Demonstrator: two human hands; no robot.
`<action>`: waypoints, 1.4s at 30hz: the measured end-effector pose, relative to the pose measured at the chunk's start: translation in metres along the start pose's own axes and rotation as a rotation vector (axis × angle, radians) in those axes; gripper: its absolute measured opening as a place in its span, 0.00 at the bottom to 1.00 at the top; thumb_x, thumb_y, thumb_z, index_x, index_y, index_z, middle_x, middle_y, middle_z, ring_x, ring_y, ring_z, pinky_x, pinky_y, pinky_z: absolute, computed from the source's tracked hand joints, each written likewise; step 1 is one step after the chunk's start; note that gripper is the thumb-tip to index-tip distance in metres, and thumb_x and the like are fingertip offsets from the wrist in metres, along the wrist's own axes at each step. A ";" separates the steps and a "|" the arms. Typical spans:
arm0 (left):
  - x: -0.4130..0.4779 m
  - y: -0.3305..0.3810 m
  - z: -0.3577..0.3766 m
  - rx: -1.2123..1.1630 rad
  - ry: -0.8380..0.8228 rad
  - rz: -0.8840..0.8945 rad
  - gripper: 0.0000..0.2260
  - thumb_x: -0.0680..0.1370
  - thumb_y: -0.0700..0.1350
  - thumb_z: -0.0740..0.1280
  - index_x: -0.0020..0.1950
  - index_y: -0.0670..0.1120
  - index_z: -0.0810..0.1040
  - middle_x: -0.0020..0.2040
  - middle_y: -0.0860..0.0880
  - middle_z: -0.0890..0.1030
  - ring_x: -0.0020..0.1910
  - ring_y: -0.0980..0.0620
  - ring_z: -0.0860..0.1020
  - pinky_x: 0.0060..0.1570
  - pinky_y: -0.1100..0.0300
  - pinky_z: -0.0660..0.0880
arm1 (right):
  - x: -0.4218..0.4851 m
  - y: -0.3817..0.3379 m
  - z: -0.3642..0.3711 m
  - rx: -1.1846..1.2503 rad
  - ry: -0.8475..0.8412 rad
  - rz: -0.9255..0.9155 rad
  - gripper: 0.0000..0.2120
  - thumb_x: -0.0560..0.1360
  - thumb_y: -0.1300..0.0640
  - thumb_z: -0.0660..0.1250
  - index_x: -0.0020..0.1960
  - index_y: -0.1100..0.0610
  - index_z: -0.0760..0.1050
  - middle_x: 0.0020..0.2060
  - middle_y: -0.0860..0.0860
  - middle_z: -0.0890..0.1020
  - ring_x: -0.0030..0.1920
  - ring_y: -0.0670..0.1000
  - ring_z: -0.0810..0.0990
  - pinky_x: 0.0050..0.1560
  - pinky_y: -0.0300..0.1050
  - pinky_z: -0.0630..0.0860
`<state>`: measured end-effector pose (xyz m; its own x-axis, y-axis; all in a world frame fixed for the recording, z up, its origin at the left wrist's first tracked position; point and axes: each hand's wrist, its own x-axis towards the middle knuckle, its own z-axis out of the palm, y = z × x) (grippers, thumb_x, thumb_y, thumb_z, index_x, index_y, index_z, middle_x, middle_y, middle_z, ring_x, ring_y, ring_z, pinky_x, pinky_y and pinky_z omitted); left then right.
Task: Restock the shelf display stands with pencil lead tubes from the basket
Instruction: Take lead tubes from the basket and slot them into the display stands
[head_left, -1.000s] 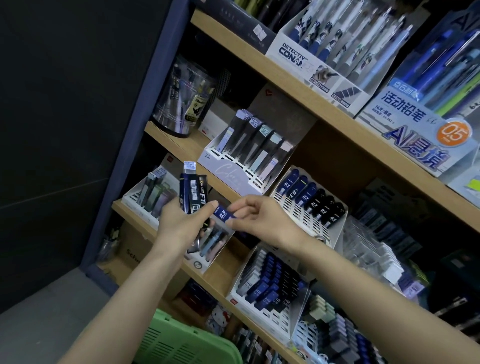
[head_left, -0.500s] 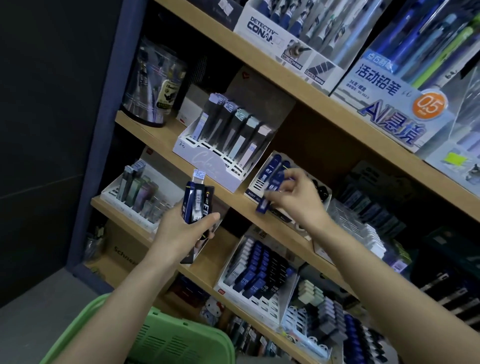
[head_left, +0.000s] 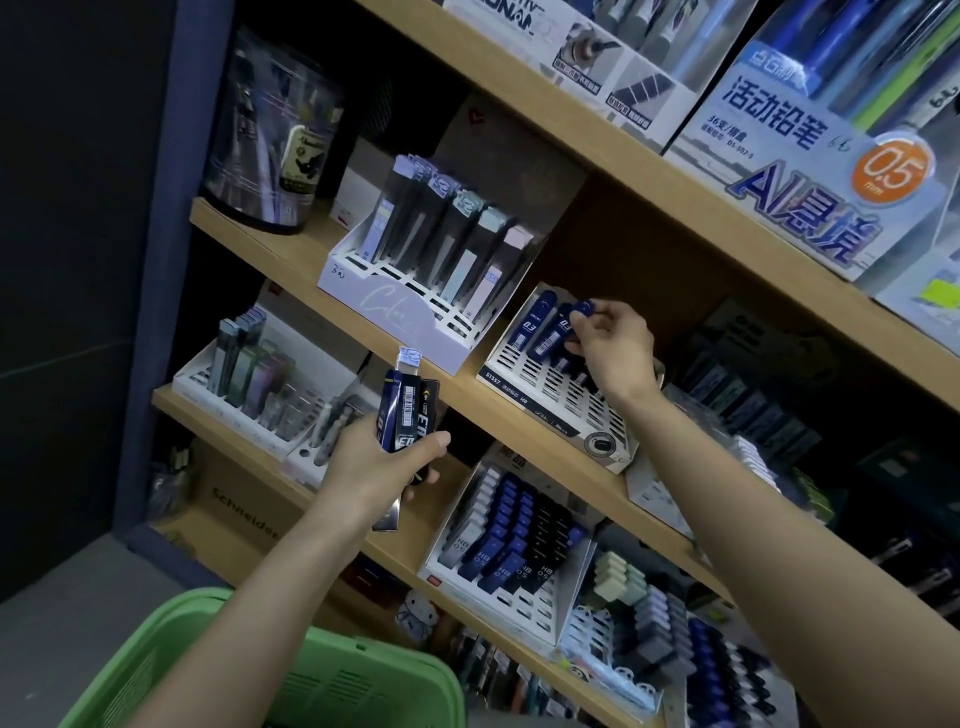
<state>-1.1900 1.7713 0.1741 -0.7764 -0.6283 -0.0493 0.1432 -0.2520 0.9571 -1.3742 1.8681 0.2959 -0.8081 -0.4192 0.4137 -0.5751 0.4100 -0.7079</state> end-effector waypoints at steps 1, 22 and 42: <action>0.002 -0.001 0.001 -0.001 0.001 -0.005 0.05 0.74 0.42 0.72 0.45 0.43 0.77 0.35 0.49 0.81 0.26 0.60 0.77 0.24 0.67 0.71 | 0.001 0.001 0.000 0.005 -0.011 -0.008 0.08 0.79 0.61 0.62 0.58 0.57 0.70 0.49 0.53 0.78 0.50 0.50 0.81 0.47 0.38 0.80; 0.010 -0.010 0.005 0.022 -0.014 -0.029 0.06 0.74 0.41 0.71 0.47 0.42 0.77 0.35 0.50 0.80 0.27 0.60 0.78 0.26 0.66 0.72 | 0.014 -0.002 -0.018 -0.299 -0.251 -0.289 0.13 0.78 0.60 0.64 0.61 0.51 0.75 0.56 0.48 0.78 0.53 0.42 0.77 0.49 0.31 0.74; 0.008 -0.011 0.006 0.063 -0.031 0.008 0.05 0.74 0.44 0.71 0.48 0.47 0.77 0.40 0.50 0.83 0.32 0.57 0.80 0.28 0.66 0.74 | -0.009 0.006 0.001 -0.514 0.067 -0.329 0.15 0.78 0.57 0.65 0.63 0.57 0.71 0.58 0.53 0.72 0.52 0.50 0.77 0.54 0.45 0.76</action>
<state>-1.2015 1.7739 0.1646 -0.7942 -0.6067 -0.0340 0.1108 -0.1996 0.9736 -1.3700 1.8735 0.2873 -0.5743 -0.5453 0.6106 -0.7701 0.6130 -0.1767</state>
